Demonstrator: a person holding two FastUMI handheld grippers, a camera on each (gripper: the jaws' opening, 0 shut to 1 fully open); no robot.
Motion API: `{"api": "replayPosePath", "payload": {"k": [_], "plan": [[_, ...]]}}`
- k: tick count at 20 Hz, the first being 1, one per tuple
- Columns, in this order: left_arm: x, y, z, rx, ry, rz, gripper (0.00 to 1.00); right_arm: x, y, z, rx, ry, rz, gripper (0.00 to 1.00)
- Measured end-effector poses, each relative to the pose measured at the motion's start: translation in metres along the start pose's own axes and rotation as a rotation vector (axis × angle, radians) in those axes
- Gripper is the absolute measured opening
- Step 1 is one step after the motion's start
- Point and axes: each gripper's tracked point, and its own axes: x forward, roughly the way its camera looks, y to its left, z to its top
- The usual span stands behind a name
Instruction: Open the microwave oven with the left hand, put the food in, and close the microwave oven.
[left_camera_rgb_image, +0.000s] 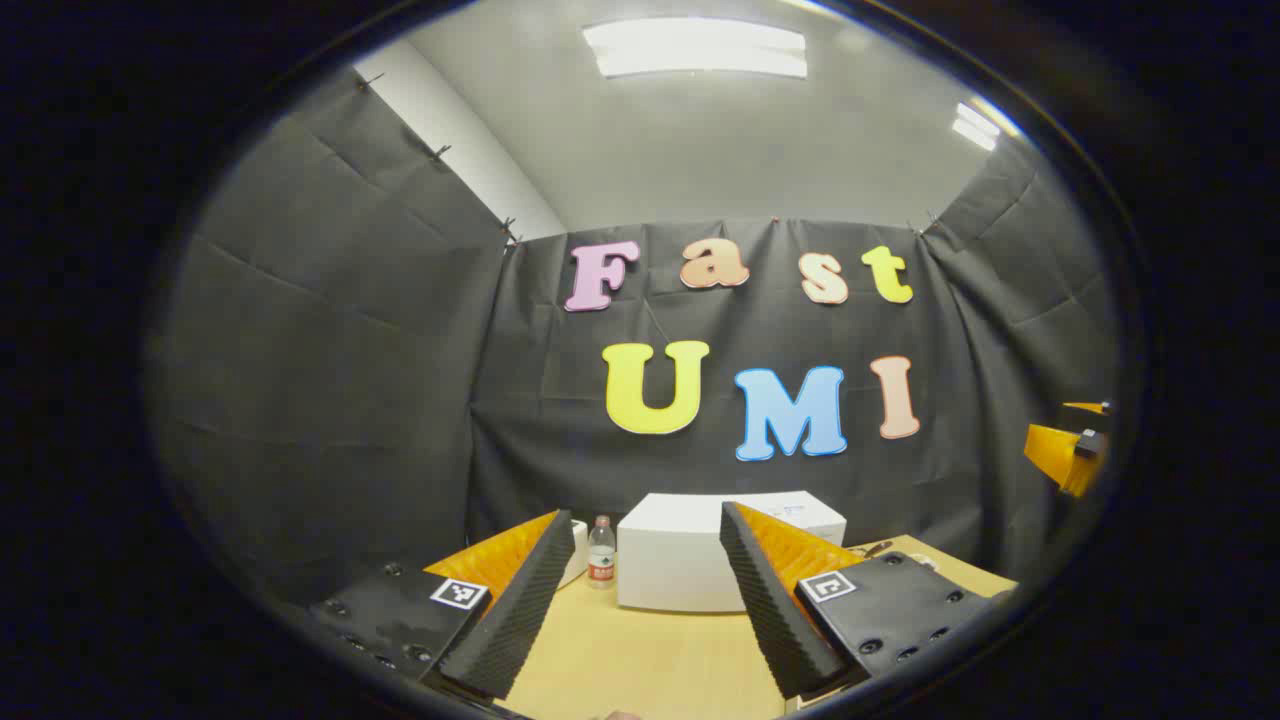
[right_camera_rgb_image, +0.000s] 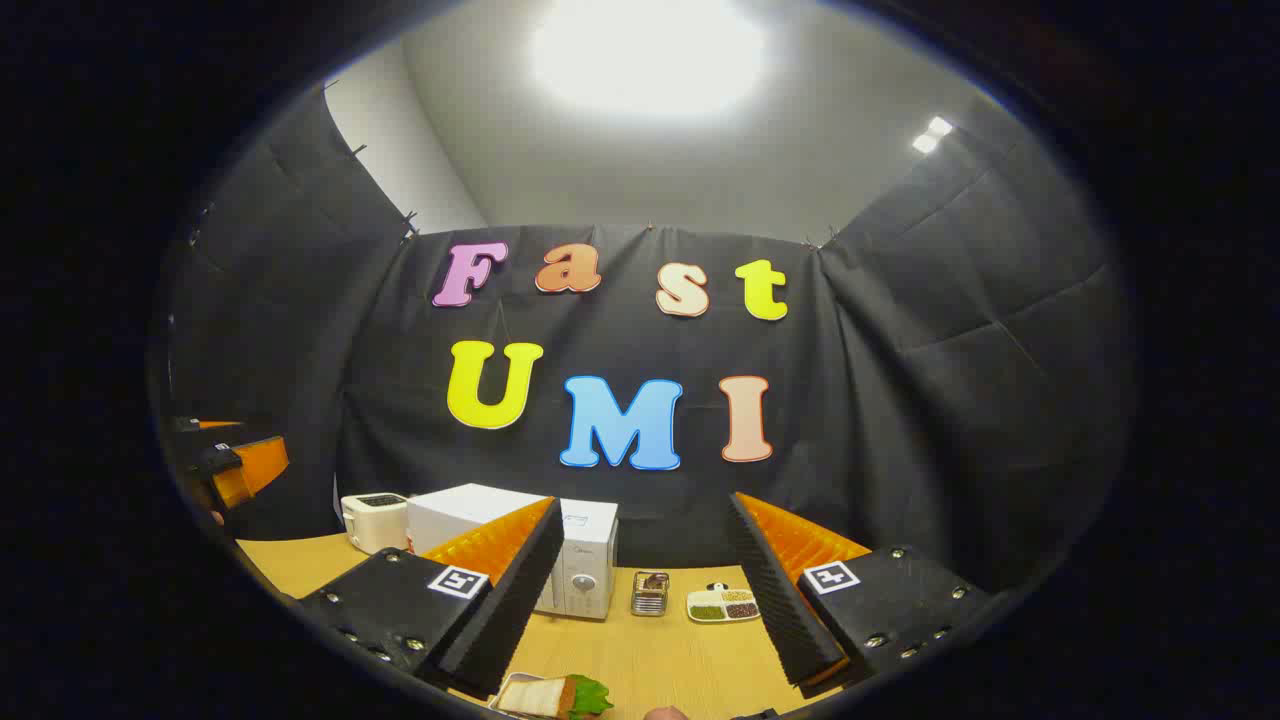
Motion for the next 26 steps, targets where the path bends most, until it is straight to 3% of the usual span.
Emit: {"api": "replayPosePath", "payload": {"k": [12,13,14,17,21,26], "plan": [[0.000,-0.035,-0.001,0.046,0.011,-0.007,0.99,0.005,-0.034,-0.016,0.021,0.034,-0.005,0.99],[-0.001,-0.037,-0.001,0.048,0.011,-0.005,0.95,0.006,-0.036,-0.017,0.025,0.034,0.001,0.99],[-0.001,-0.041,-0.001,0.048,0.010,-0.004,0.99,0.007,-0.039,-0.020,0.029,0.036,0.009,0.99],[0.000,-0.053,0.001,0.049,0.009,0.005,0.99,0.009,-0.049,-0.023,0.034,0.042,0.030,0.99],[0.012,-0.068,0.000,0.063,0.004,0.009,0.99,0.008,-0.051,-0.023,0.060,0.030,0.079,0.99],[0.052,-0.092,-0.002,0.078,-0.015,-0.034,0.97,0.014,-0.061,-0.028,0.065,0.033,0.064,0.98]]}}
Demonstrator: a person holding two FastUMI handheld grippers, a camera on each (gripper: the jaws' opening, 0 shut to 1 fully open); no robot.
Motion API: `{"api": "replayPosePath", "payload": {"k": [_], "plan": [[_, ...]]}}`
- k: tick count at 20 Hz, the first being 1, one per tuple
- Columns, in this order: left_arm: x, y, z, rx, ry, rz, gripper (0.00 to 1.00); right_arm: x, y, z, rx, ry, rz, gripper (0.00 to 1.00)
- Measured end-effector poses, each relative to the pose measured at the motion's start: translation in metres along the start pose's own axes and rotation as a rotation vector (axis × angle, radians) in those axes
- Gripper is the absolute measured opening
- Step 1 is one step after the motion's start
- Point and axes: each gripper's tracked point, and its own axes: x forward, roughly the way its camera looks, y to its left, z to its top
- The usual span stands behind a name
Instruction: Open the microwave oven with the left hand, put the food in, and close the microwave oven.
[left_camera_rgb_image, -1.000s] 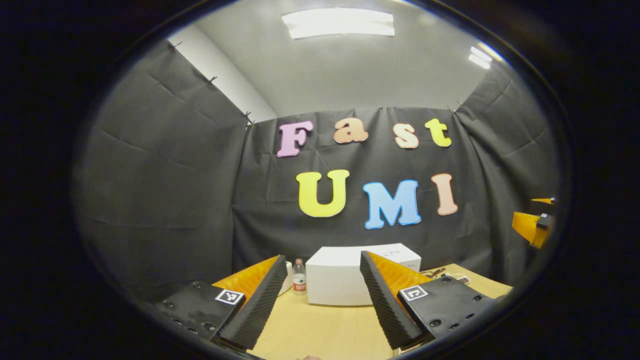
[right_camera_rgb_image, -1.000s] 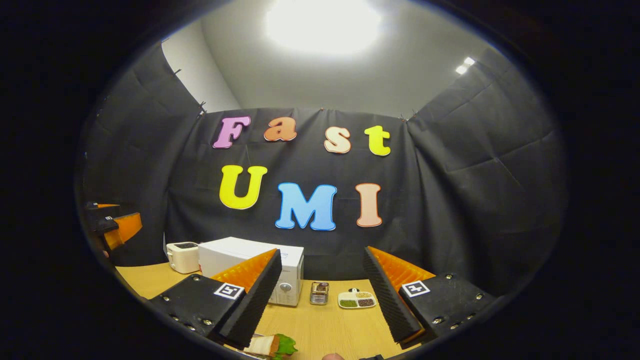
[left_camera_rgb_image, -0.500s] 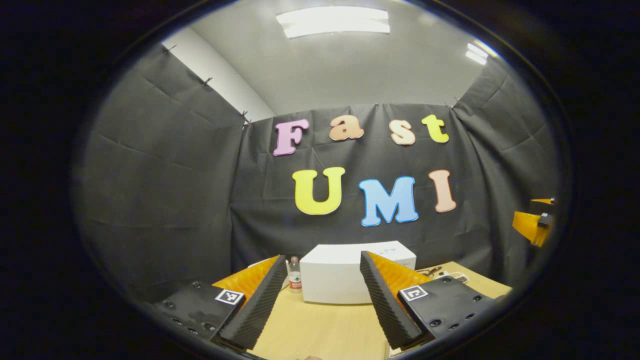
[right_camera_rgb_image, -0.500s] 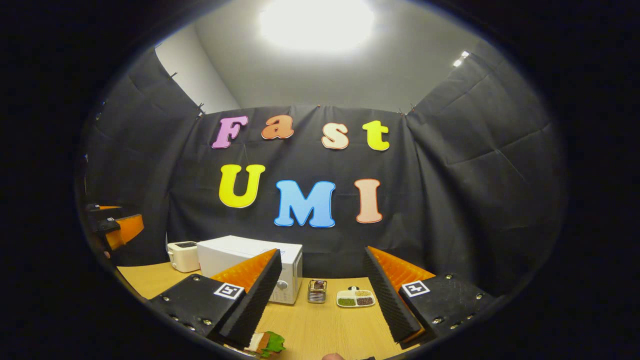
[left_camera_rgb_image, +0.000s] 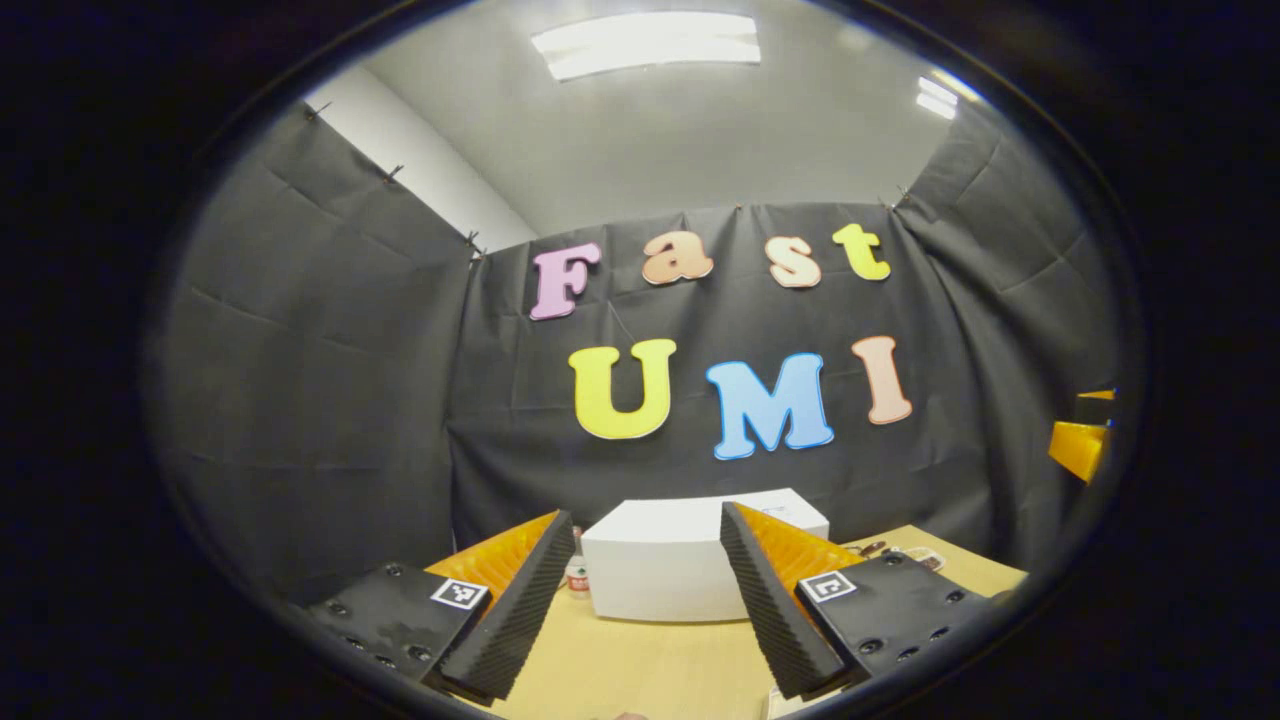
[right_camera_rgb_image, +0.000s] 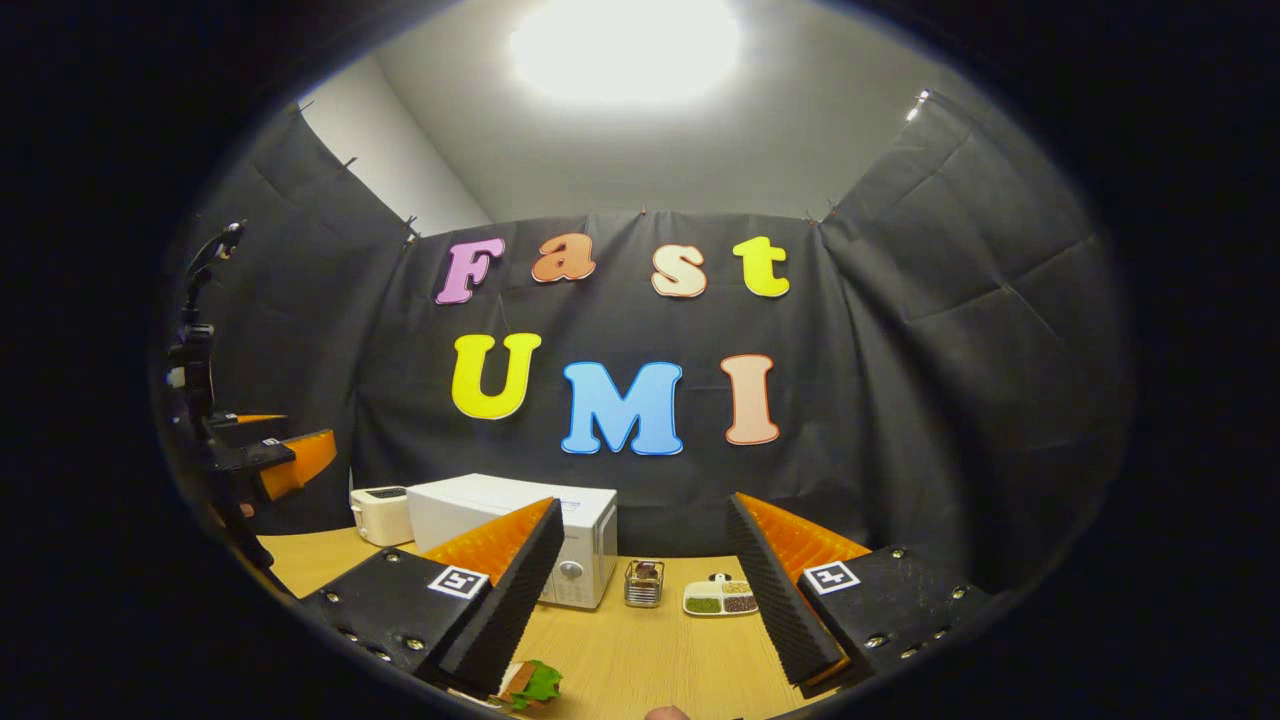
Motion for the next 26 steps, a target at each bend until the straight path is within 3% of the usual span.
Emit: {"api": "replayPosePath", "payload": {"k": [13,26], "plan": [[0.140,-0.084,-0.081,-0.083,0.038,-0.225,0.98,0.030,-0.026,-0.009,-0.031,0.037,-0.259,0.99],[0.225,-0.152,-0.197,-0.036,0.179,-0.359,0.98,0.022,-0.039,-0.032,-0.070,0.115,-0.477,0.99]]}}
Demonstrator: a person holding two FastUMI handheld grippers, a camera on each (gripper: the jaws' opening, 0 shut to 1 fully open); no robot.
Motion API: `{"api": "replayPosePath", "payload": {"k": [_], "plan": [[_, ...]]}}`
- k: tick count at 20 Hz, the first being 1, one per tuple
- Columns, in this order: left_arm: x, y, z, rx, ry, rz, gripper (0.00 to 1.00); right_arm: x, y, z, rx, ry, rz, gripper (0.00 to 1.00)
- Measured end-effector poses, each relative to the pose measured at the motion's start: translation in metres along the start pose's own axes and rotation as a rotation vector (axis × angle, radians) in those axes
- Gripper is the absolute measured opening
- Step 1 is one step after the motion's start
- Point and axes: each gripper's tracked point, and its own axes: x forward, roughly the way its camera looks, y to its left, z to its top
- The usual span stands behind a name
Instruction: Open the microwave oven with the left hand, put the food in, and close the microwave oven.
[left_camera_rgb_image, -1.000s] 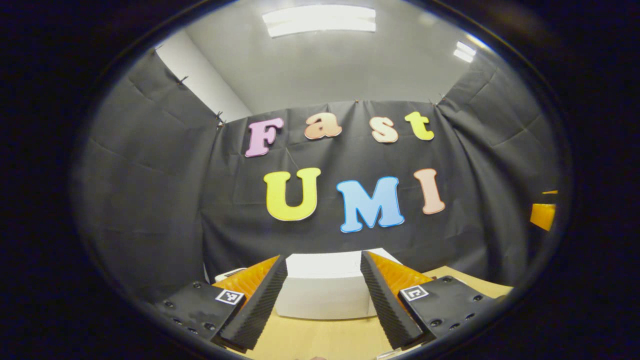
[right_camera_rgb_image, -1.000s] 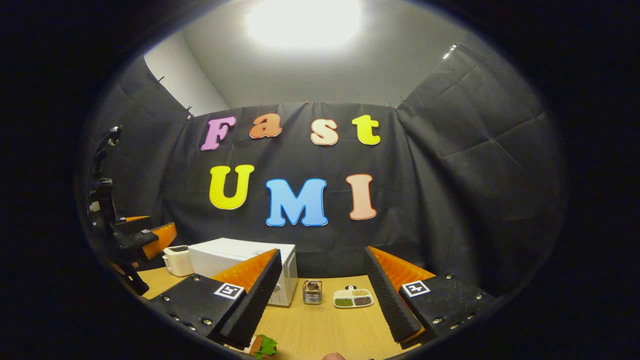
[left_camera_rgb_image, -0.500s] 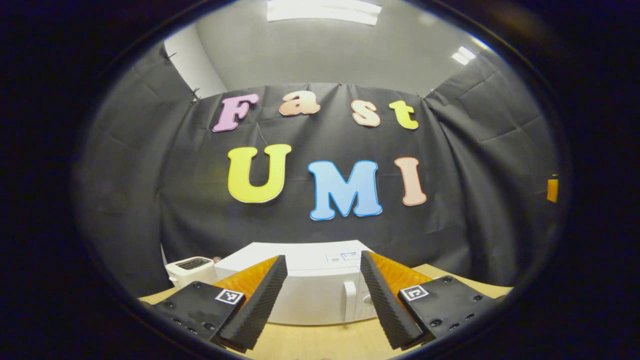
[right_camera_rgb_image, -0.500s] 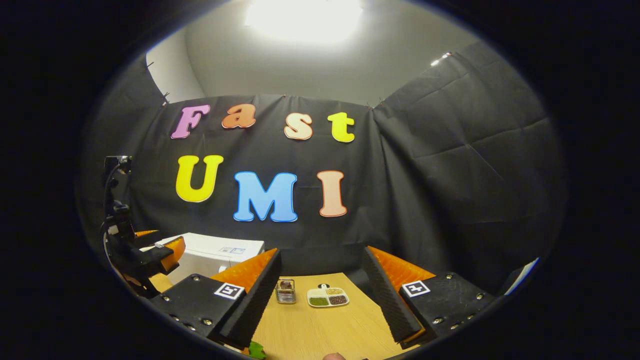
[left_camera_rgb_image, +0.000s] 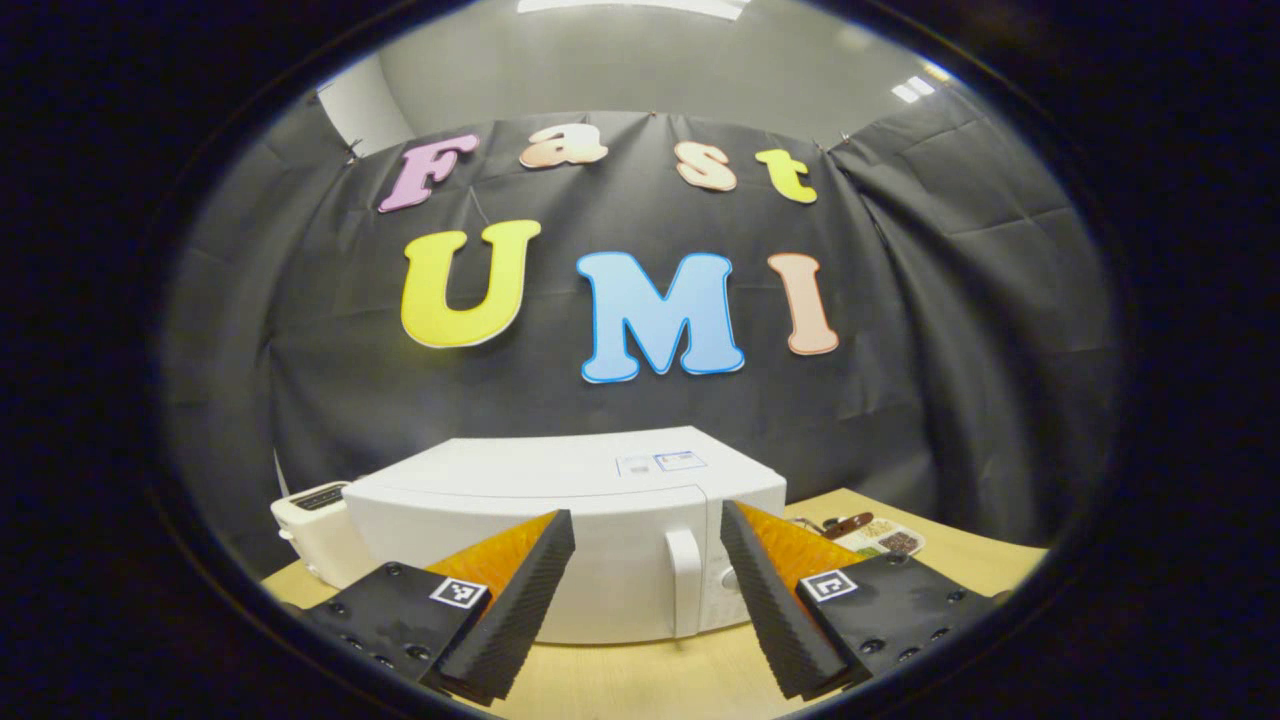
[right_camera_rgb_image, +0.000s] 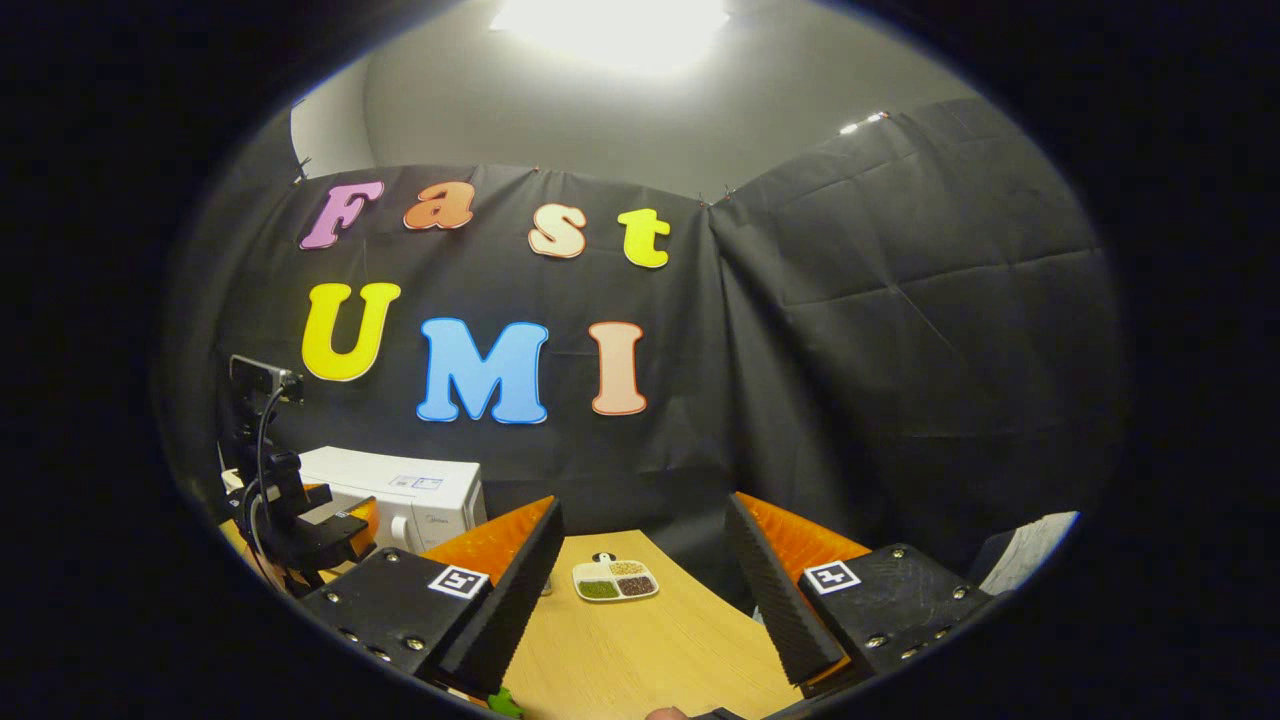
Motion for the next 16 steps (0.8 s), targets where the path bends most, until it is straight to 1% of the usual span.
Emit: {"api": "replayPosePath", "payload": {"k": [4,5,8,11,13,14,15,16], "plan": [[0.022,-0.010,-0.038,0.010,0.071,-0.031,0.98,-0.007,-0.009,-0.007,-0.026,0.032,-0.060,0.99],[0.027,-0.013,-0.047,0.013,0.089,-0.038,0.95,-0.009,-0.010,-0.008,-0.029,0.039,-0.073,0.99],[0.044,-0.021,-0.066,0.032,0.127,-0.059,0.93,-0.013,-0.014,-0.014,-0.036,0.058,-0.105,0.99],[0.055,-0.031,-0.084,0.049,0.172,-0.082,0.83,-0.015,-0.018,-0.010,-0.034,0.061,-0.129,0.99],[0.060,-0.036,-0.092,0.052,0.188,-0.087,0.63,-0.016,-0.020,-0.011,-0.040,0.067,-0.140,0.99],[0.063,-0.036,-0.092,0.052,0.191,-0.082,0.58,-0.016,-0.020,-0.011,-0.040,0.071,-0.142,0.99],[0.065,-0.036,-0.095,0.052,0.192,-0.075,0.61,-0.015,-0.021,-0.011,-0.042,0.072,-0.145,0.99],[0.067,-0.034,-0.095,0.059,0.192,-0.060,0.50,-0.016,-0.021,-0.010,-0.047,0.073,-0.147,0.96]]}}
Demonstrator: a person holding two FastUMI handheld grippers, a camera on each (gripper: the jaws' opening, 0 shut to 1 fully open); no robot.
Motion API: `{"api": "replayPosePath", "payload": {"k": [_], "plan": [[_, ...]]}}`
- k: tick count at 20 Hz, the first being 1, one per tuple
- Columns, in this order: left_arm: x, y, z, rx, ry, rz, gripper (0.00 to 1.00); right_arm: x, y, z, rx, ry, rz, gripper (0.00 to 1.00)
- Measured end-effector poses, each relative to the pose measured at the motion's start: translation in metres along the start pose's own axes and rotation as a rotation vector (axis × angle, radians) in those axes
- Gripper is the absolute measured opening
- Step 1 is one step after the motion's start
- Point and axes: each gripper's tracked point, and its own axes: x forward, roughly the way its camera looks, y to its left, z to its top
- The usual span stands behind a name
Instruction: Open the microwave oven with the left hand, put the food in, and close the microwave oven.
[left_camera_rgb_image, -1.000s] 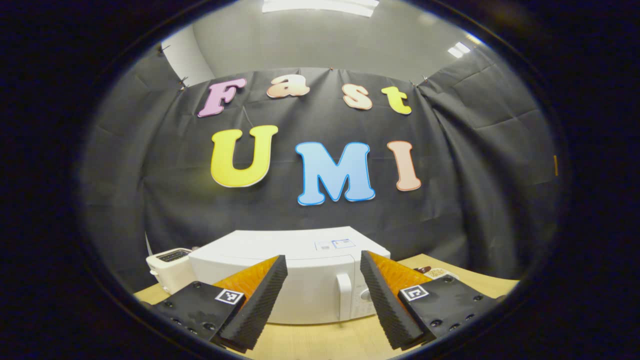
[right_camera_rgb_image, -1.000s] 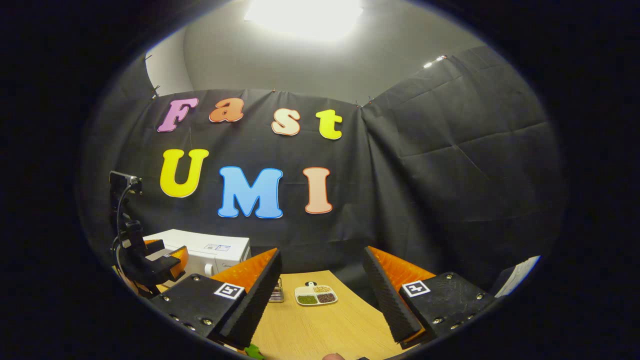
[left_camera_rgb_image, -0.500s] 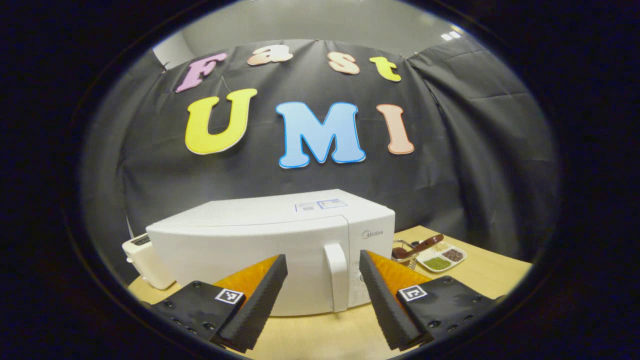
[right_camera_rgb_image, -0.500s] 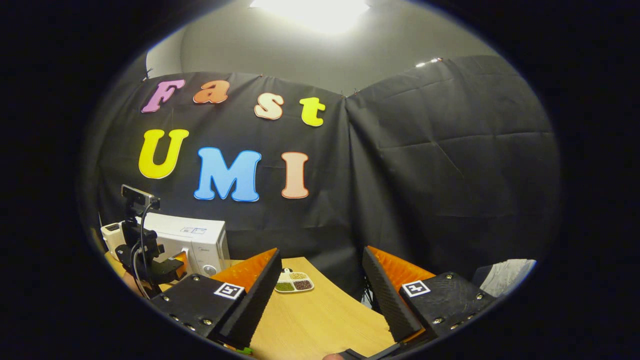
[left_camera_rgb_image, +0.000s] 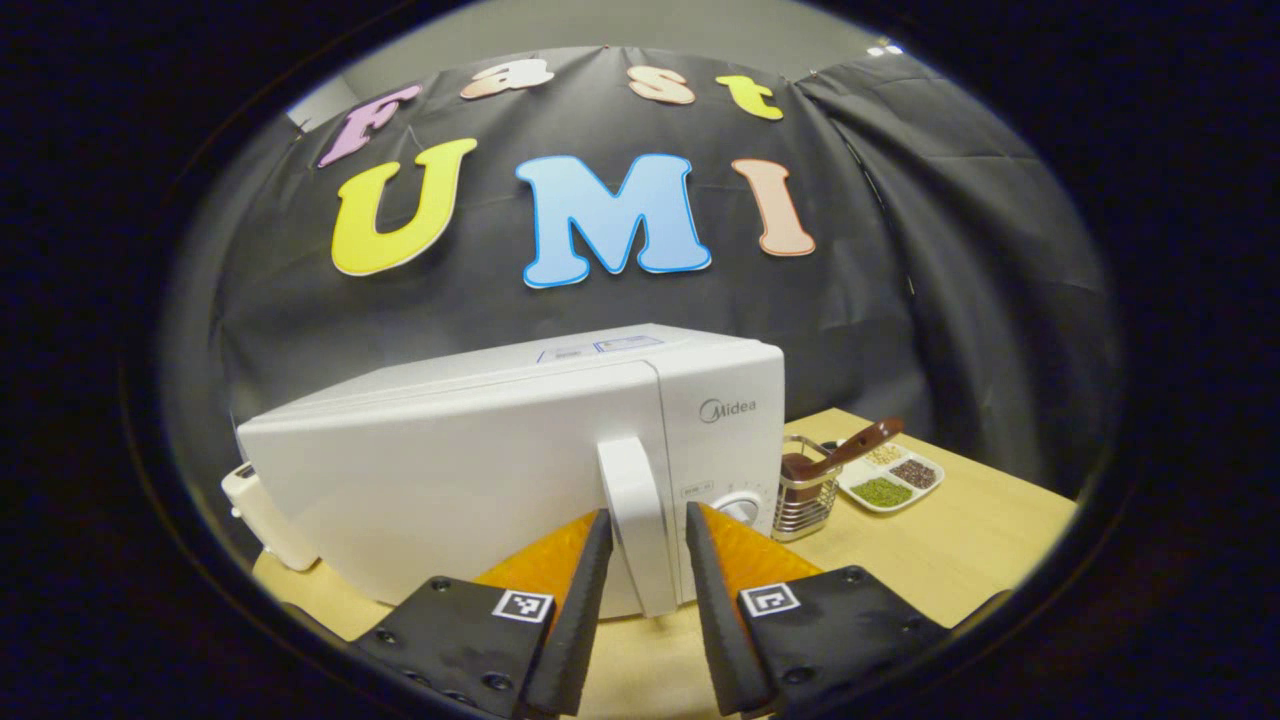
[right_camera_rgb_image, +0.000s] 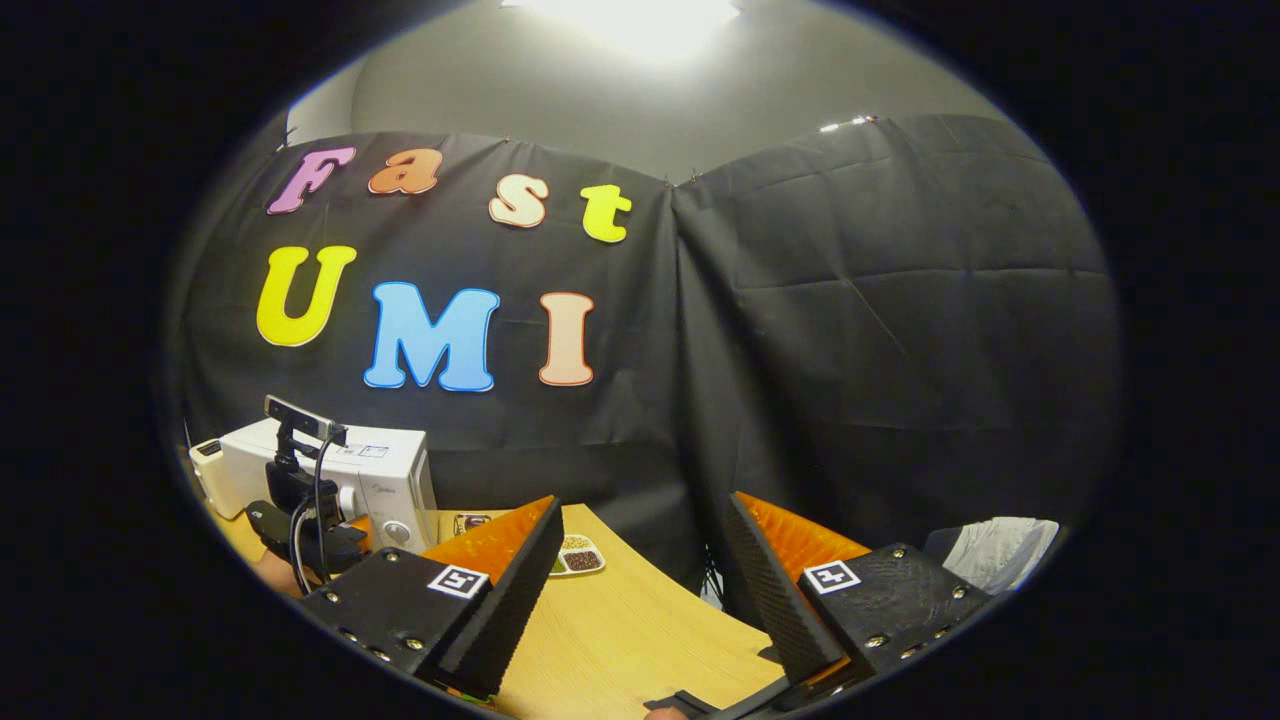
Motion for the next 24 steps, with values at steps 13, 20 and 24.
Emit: {"api": "replayPosePath", "payload": {"k": [13,20,24], "plan": [[-0.001,-0.003,-0.002,0.005,0.029,-0.029,0.15,-0.011,0.005,-0.005,-0.004,0.013,0.016,0.99],[-0.070,-0.003,-0.011,-0.016,0.009,-0.067,0.12,-0.004,0.030,-0.006,0.038,0.009,0.118,0.99],[-0.104,0.006,-0.023,-0.041,0.042,-0.051,0.14,-0.002,0.049,0.001,0.062,-0.012,0.228,0.99]]}}
